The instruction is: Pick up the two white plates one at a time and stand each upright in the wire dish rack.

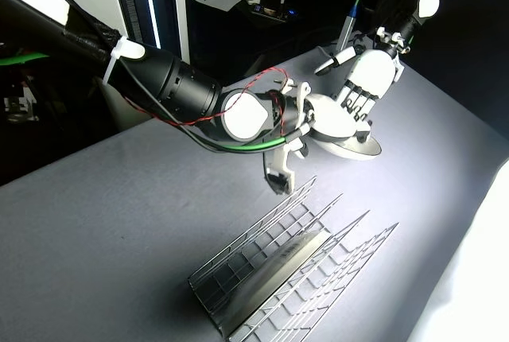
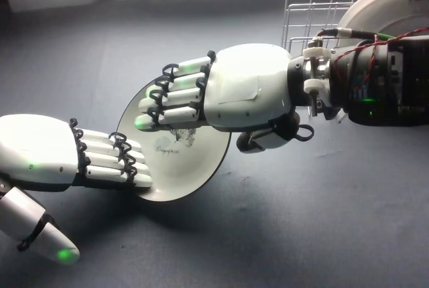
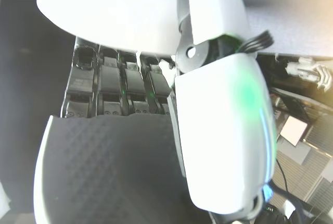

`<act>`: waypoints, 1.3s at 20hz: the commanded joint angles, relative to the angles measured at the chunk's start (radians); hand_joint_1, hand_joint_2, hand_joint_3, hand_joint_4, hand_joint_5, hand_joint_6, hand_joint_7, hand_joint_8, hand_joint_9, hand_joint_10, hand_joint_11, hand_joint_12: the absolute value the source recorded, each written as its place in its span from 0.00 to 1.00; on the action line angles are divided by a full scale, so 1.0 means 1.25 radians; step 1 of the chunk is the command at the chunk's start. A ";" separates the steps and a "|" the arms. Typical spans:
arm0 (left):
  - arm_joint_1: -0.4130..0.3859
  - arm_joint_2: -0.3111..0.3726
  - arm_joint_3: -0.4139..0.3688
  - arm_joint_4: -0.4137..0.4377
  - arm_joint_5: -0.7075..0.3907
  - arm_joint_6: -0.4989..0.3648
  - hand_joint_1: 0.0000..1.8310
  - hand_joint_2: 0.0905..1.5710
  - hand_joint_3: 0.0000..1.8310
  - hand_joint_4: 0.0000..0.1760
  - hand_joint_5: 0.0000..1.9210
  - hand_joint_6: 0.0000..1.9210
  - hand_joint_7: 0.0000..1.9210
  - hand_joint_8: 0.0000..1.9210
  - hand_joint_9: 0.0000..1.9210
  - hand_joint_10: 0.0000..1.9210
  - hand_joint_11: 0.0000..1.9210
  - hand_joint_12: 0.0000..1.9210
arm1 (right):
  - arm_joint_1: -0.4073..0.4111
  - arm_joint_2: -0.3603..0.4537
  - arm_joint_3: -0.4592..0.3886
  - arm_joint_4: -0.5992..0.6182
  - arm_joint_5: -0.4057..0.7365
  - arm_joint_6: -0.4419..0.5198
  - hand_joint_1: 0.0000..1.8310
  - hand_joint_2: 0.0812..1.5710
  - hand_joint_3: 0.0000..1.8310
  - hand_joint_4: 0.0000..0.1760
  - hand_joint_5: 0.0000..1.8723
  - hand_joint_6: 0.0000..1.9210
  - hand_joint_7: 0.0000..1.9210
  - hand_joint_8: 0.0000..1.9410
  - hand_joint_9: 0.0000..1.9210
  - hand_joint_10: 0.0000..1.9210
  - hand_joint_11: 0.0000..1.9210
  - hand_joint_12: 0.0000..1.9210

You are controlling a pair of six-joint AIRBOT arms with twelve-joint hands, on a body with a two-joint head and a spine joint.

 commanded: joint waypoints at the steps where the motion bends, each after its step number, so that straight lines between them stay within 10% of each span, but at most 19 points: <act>1: 0.017 -0.011 -0.002 0.050 -0.033 -0.008 0.00 0.67 0.00 0.00 0.04 0.00 0.01 0.00 0.00 0.00 0.00 0.00 | 0.011 0.005 -0.002 0.033 0.049 -0.005 0.74 0.61 0.00 0.00 0.01 0.00 0.00 0.00 0.02 0.00 0.00 0.36; 10: 0.030 -0.018 0.011 0.050 -0.035 -0.014 0.00 0.68 0.00 0.00 0.04 0.00 0.01 0.00 0.00 0.00 0.00 0.00 | -0.018 -0.041 0.034 0.033 0.027 -0.007 0.73 0.62 0.00 0.00 0.01 0.00 0.00 0.00 0.02 0.00 0.00 0.38; 13: 0.030 -0.018 0.012 0.050 -0.035 -0.014 0.00 0.67 0.00 0.00 0.04 0.00 0.01 0.00 0.00 0.00 0.00 0.00 | -0.027 -0.057 0.054 0.033 0.027 -0.008 0.74 0.65 0.00 0.00 0.00 0.00 0.00 0.00 0.00 0.00 0.00 0.23; 19: 0.030 -0.018 0.012 0.046 -0.036 -0.015 0.00 0.68 0.00 0.00 0.05 0.01 0.03 0.01 0.01 0.00 0.00 0.00 | -0.031 -0.077 0.073 0.033 0.020 -0.008 0.74 0.62 0.00 0.00 0.05 0.01 0.03 0.00 0.06 0.01 0.00 0.46; 20: 0.030 -0.019 0.012 0.046 -0.036 -0.015 0.00 0.68 0.00 0.00 0.04 0.00 0.02 0.00 0.00 0.00 0.00 0.00 | -0.033 -0.077 0.074 0.033 0.020 -0.008 0.73 0.65 0.00 0.00 0.02 0.00 0.00 0.00 0.03 0.00 0.00 0.37; 26: 0.029 -0.018 0.013 0.045 -0.036 -0.017 0.00 0.67 0.00 0.00 0.04 0.00 0.01 0.00 0.00 0.00 0.00 0.00 | -0.041 -0.077 0.074 0.033 0.018 -0.008 0.70 0.66 0.00 0.00 0.26 0.01 0.24 0.01 0.25 0.02 0.06 0.59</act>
